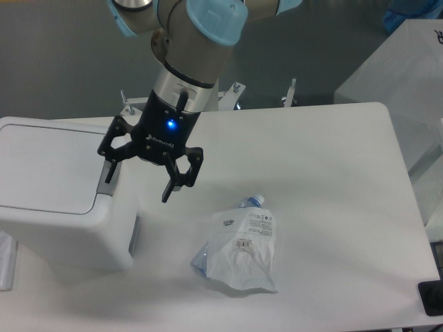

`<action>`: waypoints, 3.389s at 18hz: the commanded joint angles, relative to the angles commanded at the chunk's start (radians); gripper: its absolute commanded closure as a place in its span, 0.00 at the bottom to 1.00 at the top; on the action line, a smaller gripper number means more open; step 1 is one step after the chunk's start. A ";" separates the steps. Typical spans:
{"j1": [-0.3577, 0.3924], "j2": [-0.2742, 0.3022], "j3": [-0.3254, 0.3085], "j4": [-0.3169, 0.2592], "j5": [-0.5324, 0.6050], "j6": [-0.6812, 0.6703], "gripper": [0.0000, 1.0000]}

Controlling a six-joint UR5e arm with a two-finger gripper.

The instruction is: Open the trash can

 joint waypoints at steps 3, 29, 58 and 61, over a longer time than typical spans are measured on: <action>0.000 0.023 -0.048 0.011 0.000 0.034 0.00; 0.024 -0.007 0.053 0.052 0.069 -0.026 0.00; 0.118 -0.339 0.207 0.051 0.549 0.577 0.00; 0.126 -0.340 0.210 0.026 0.552 0.629 0.00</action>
